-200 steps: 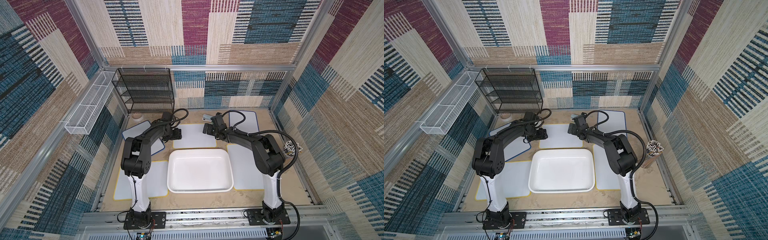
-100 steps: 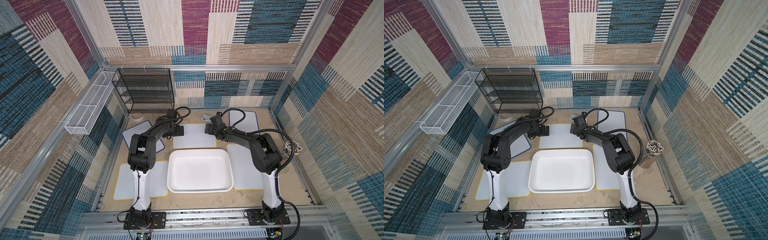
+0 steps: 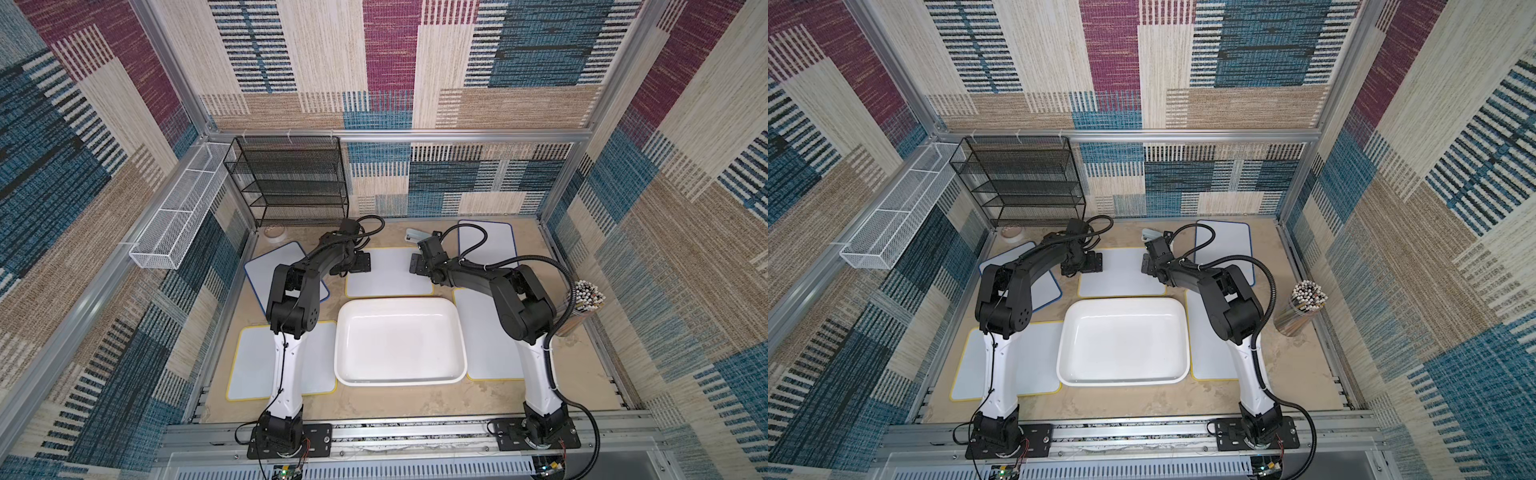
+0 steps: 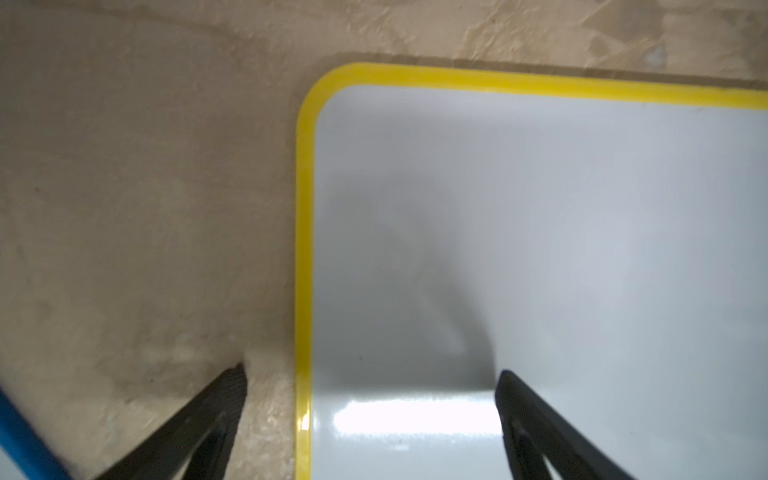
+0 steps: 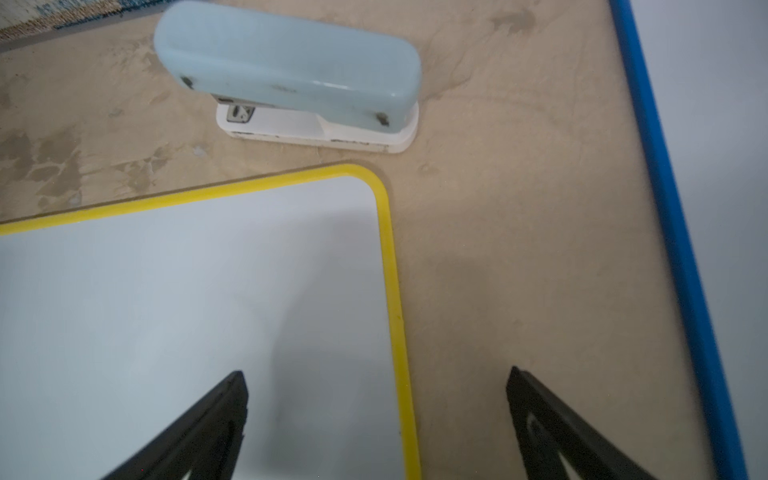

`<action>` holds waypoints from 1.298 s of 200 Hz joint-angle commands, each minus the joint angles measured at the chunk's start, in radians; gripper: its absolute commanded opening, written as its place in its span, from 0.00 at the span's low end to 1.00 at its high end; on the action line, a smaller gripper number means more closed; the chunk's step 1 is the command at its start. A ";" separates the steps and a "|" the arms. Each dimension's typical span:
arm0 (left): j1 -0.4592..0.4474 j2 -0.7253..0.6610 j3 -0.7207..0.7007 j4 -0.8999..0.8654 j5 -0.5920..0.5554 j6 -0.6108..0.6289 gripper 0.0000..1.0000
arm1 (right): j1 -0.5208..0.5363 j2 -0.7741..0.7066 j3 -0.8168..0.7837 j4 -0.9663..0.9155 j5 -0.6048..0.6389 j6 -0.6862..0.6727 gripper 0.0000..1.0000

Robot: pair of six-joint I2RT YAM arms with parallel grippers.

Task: Put the whiteboard into the storage box
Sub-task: Pick up the whiteboard at the center of the board.

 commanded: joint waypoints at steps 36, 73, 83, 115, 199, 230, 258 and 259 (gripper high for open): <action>-0.015 0.038 0.006 -0.062 0.060 -0.025 0.93 | 0.030 0.047 0.042 -0.056 -0.047 0.050 1.00; -0.015 0.052 -0.012 -0.086 0.109 -0.005 0.92 | 0.066 0.100 0.092 -0.129 -0.078 0.047 1.00; -0.015 0.050 -0.023 -0.082 0.137 -0.004 0.92 | 0.069 0.098 0.090 -0.123 -0.105 0.047 1.00; -0.015 0.029 -0.091 -0.015 0.252 0.002 0.91 | 0.069 0.067 0.064 -0.085 -0.225 0.057 1.00; -0.016 0.018 -0.120 0.022 0.352 0.007 0.89 | 0.019 0.053 0.158 -0.143 -0.578 0.197 1.00; -0.016 0.008 -0.132 0.030 0.355 0.006 0.89 | -0.032 0.036 0.158 -0.152 -0.686 0.295 1.00; -0.017 0.007 -0.130 0.034 0.362 0.001 0.89 | -0.086 0.031 0.140 -0.149 -0.793 0.387 1.00; -0.017 0.007 -0.130 0.034 0.362 0.001 0.89 | -0.088 0.031 0.140 -0.149 -0.799 0.389 1.00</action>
